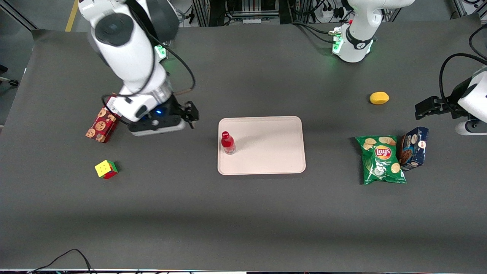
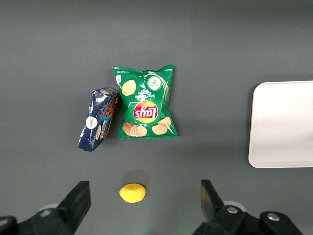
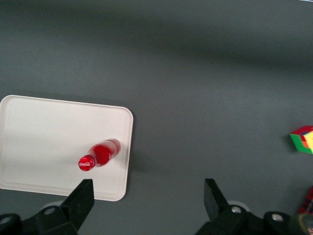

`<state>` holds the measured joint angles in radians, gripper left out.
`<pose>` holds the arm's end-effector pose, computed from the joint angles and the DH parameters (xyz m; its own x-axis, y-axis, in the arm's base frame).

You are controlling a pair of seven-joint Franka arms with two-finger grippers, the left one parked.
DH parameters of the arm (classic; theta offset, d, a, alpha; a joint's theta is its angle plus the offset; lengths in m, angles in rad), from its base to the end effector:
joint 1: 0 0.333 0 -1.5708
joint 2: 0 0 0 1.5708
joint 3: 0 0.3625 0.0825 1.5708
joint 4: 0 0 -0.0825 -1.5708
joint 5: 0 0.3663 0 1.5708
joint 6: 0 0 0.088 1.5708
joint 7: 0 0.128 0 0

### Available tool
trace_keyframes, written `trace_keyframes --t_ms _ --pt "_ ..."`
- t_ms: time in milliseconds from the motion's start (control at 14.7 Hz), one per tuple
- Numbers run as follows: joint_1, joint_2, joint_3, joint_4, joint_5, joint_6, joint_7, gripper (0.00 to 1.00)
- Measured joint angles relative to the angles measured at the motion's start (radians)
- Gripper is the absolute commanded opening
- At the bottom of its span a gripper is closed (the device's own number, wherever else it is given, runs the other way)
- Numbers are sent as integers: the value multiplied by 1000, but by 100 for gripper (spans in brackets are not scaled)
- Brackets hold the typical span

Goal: Place coke bottle on tray

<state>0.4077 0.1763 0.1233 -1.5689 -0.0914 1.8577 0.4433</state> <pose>0.5436 0.3014 0.5768 0.9857 0.1052 0.1314 0.1044 -0.9944 0.0133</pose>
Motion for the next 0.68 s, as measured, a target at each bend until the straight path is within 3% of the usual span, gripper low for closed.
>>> trace_keyframes --t_ms 409,682 --pt "-99 -138 -3 -139 0 -82 -41 100" --pt "-216 -195 -25 -104 5 -182 -42 100"
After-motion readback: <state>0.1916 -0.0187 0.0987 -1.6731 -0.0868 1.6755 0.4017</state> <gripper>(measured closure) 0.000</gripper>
